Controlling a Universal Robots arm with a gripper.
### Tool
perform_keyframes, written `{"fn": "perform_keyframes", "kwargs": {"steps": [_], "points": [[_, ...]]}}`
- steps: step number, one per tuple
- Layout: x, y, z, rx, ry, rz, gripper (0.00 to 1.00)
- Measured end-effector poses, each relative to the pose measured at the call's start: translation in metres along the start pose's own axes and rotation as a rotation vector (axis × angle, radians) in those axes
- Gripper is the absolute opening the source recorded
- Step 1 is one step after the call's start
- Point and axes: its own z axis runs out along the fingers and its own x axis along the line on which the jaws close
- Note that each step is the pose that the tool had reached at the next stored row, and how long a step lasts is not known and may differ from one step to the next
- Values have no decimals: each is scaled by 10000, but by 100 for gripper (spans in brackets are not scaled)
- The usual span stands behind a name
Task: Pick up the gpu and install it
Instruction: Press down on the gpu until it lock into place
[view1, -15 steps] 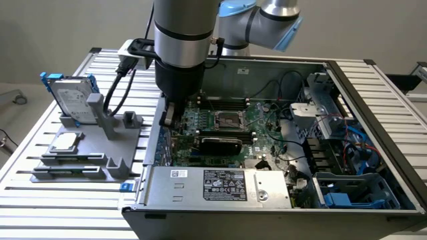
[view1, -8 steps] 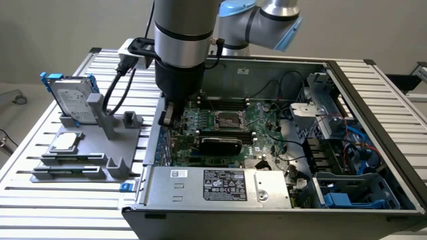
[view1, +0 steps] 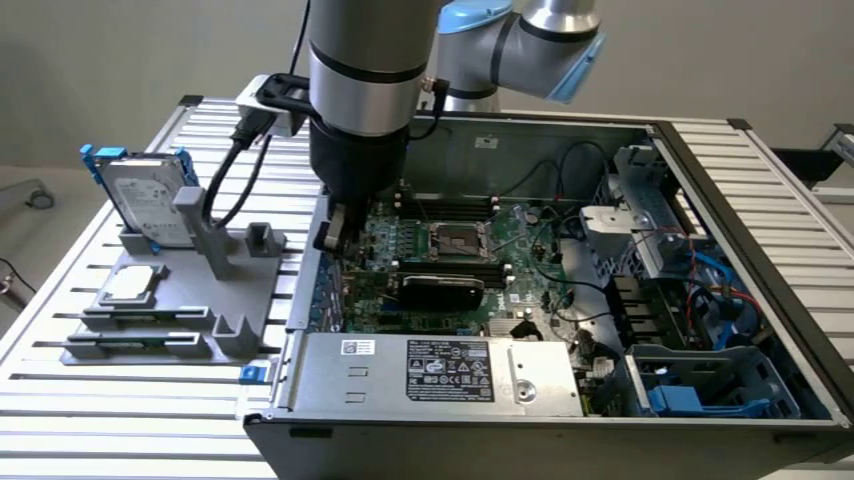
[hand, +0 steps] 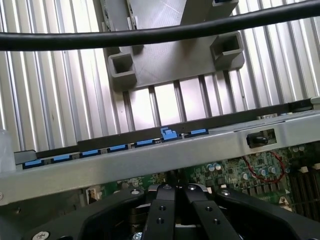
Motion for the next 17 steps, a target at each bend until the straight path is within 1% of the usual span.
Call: {"fn": "perform_keyframes", "kwargs": {"steps": [1,5,9,13,15,17], "points": [[0,0,1,-15,1,10,11],[-3,-17,2,-42,3,19,11],[-10,-54,-5,-60,8,20,11],[-11,-58,-2,-68,10,23,11],[-11,-60,4,-66,28,25,11],[-10,-61,9,-59,63,29,11]]}}
